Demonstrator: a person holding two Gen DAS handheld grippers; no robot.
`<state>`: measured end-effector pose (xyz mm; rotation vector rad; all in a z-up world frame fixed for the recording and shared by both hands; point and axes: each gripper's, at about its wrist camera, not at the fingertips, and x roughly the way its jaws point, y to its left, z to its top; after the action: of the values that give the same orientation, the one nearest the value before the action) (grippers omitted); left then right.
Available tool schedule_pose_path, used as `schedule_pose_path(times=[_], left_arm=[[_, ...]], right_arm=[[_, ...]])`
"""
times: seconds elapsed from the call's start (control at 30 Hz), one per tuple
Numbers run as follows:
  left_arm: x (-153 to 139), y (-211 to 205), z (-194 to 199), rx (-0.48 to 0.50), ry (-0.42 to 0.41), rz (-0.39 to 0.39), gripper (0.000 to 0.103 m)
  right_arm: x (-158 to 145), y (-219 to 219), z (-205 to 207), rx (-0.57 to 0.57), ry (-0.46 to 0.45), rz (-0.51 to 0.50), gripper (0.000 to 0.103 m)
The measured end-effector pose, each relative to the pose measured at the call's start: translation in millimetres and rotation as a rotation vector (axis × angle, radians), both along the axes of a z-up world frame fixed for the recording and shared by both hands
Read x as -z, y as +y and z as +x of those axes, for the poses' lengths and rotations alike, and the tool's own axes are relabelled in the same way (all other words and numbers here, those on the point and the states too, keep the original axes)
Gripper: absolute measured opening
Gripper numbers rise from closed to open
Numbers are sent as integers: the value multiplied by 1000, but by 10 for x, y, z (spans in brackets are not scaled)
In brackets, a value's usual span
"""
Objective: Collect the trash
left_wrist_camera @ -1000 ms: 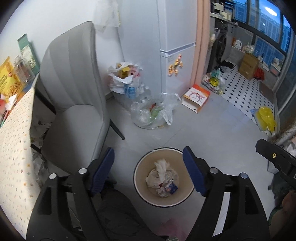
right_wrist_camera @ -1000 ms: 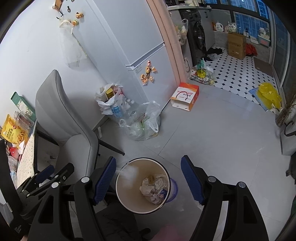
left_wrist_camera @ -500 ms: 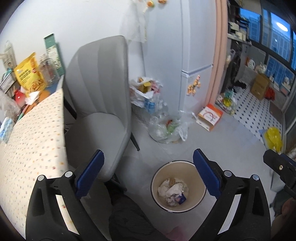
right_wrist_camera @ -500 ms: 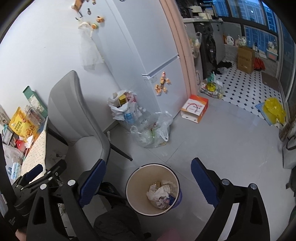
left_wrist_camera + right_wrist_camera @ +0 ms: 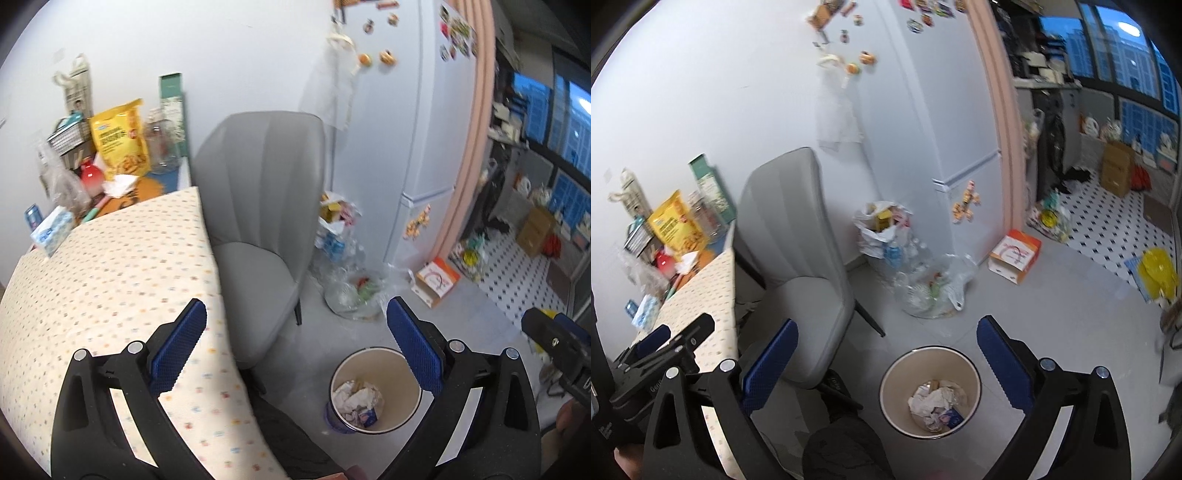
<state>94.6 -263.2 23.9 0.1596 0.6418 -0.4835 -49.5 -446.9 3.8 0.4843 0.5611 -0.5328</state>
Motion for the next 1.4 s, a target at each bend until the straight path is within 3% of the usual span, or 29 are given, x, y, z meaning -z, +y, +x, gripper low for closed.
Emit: schedule_pose_path(times=[0.5, 1.03, 1.4], left_arm=[[-398, 1036, -132, -140, -69, -102, 97], [-495, 2113, -452, -309, -114, -160, 97], [-484, 2457, -662, -361, -137, -168, 97]], right_arm=[[-443, 956, 187, -155, -47, -89, 95], [-612, 1874, 248, -316, -78, -144, 95], [-637, 2165, 94, -369, -96, -172, 95]])
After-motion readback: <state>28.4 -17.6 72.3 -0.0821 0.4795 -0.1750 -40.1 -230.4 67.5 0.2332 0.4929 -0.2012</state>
